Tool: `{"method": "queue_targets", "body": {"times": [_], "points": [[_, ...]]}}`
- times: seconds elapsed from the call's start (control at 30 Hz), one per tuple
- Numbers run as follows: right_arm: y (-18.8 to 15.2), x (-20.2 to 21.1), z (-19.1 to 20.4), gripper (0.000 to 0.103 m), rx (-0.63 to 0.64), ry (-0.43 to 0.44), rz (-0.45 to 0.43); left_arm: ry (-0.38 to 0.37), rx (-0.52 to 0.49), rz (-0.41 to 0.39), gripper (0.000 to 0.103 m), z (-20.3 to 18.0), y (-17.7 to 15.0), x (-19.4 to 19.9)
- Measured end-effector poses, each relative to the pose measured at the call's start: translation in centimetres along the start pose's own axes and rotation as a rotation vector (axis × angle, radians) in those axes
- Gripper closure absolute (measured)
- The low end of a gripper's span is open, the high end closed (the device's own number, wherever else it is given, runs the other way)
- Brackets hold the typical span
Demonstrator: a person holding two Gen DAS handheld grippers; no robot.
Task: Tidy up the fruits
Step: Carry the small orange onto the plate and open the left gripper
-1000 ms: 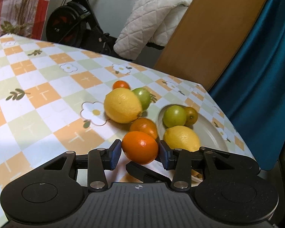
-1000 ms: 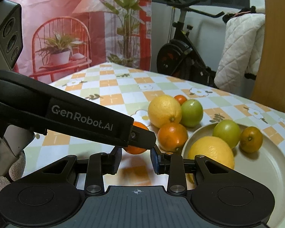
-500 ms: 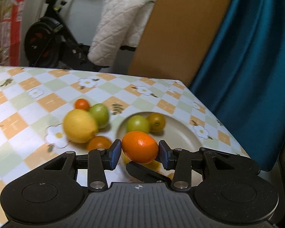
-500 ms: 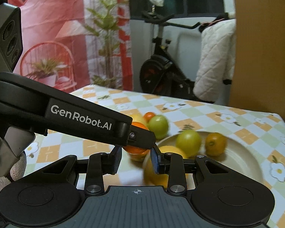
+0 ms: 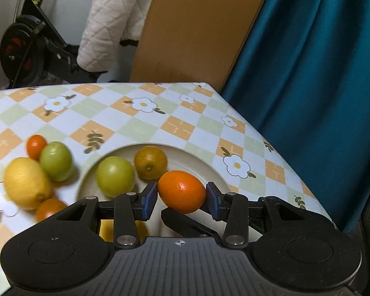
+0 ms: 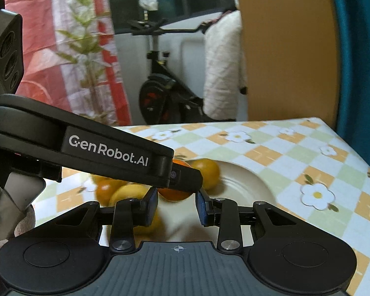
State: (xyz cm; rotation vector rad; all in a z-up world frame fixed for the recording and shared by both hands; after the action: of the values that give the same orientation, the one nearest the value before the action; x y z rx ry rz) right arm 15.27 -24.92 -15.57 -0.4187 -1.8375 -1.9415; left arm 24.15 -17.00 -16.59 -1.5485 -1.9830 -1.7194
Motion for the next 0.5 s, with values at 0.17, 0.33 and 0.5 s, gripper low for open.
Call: {"method": "queue_targets", "body": {"times": [0.17,0.33,0.5], "points": [[-0.4,-1.4,-2.0,0.073,-0.029,-0.024,0.014,-0.004,0.005,0.028,0.058,-0.4,0.5,-2.0],[-0.7,-2.5,-3.4,0.073,-0.037,-0.04,0.018,0.005,0.006,0.045,0.058,-0.6,0.9,-3.5],[-0.9,-3.3,-4.2,0.073,-0.038,-0.043,0.022,0.012,0.016,0.057,0.058,-0.5,1.2,-4.5]]}}
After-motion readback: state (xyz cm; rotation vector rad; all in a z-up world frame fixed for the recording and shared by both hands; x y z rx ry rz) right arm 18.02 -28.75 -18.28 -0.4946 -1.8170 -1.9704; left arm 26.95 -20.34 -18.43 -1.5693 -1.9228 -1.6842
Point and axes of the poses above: each gripper's, at about its wrist camera, not at the fingertips, and x roughly against the way its jaws point, z to its left, y to its top, the point moved 4 cm from there along -x, roughly the way its jaws point, and after that the axes turned 4 degrees about x, right-handed, at the moved point
